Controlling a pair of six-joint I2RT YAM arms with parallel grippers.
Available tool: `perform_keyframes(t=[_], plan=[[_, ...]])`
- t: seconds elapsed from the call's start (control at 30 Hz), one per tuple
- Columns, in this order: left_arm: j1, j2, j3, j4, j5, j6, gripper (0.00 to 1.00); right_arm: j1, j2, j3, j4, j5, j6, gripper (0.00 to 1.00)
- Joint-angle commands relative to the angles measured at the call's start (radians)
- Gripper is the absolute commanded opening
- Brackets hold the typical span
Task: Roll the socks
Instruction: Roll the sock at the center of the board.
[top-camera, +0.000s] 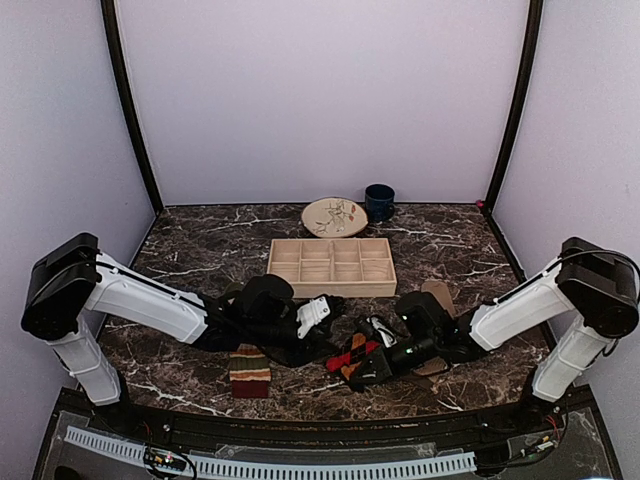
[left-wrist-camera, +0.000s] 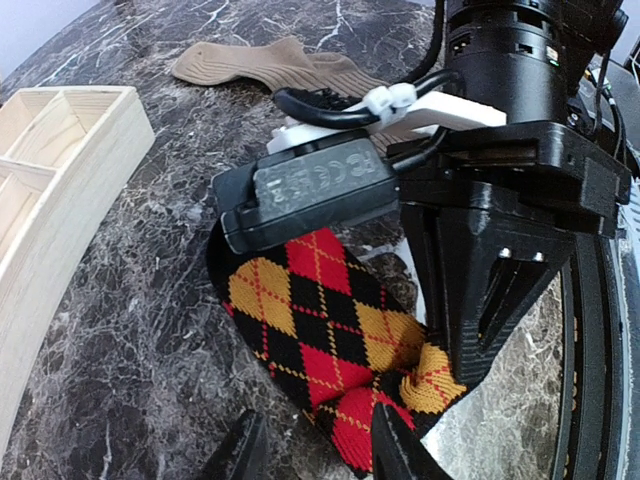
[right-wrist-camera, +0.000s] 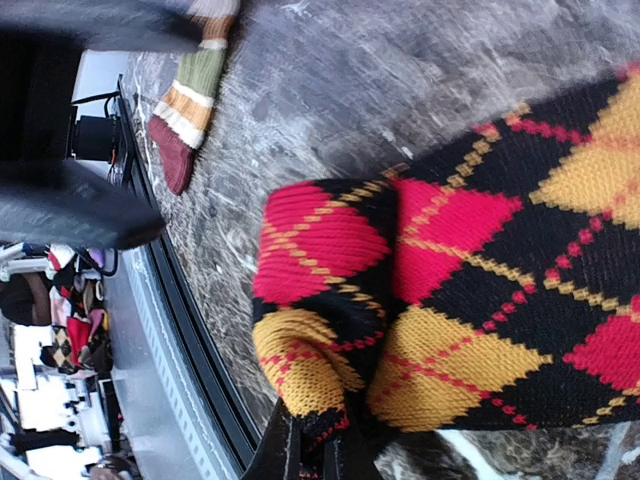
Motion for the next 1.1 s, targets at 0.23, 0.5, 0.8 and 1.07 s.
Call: perform_keyframes(t=[0.23, 0.5, 0.8, 1.07], plan=[[-0.076, 0.001, 0.014, -0.060, -0.008, 0.035, 0.37, -0.022, 0.048, -0.082, 0.190, -0.081, 0.120, 0.00], [-0.091, 0.006, 0.020, -0.072, 0.005, 0.041, 0.36, -0.051, 0.049, -0.118, 0.279, -0.122, 0.194, 0.00], [-0.097, 0.039, 0.046, -0.083, 0.004, 0.047, 0.36, -0.058, 0.071, -0.106, 0.290, -0.142, 0.231, 0.00], [-0.099, 0.084, 0.093, -0.104, 0.015, 0.059, 0.36, -0.075, 0.079, -0.123, 0.323, -0.151, 0.266, 0.00]])
